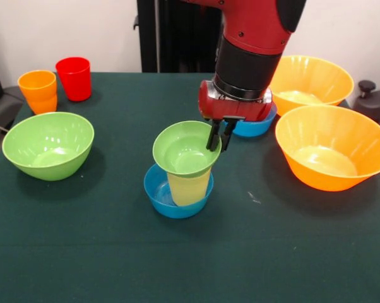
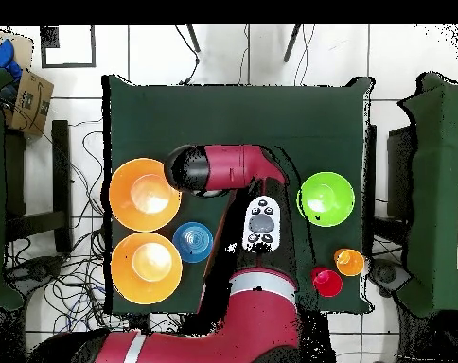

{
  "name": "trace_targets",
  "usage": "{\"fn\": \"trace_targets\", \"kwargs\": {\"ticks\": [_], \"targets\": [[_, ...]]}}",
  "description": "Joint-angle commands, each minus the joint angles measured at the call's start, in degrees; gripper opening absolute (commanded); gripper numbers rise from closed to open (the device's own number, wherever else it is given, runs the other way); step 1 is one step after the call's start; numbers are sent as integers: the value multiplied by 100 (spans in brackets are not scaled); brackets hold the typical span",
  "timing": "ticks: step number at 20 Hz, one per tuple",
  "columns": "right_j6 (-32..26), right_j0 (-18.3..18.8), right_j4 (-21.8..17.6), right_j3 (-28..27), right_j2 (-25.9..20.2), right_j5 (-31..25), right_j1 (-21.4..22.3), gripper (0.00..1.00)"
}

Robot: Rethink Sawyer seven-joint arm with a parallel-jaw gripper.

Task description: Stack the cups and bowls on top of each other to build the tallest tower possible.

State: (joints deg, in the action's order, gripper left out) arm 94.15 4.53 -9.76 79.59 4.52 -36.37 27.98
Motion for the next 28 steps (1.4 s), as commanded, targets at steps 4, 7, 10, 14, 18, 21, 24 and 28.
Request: {"fn": "trace_targets", "kwargs": {"ticks": [4,7,10,14,18,21,24,28], "targets": [[781,-80,-33,159,-196,249,-244,0],[787,-88,-15,174,-194,256,-235,0],[793,-97,-5,182,-181,253,-226,0],[853,-148,-15,103,-87,221,-264,100],[754,-128,-18,-27,-76,152,-281,100],[668,-40,25,-40,-173,226,-296,100],[623,12,70,-21,-240,224,-268,100],[576,39,154,1,-315,82,-178,100]]}}
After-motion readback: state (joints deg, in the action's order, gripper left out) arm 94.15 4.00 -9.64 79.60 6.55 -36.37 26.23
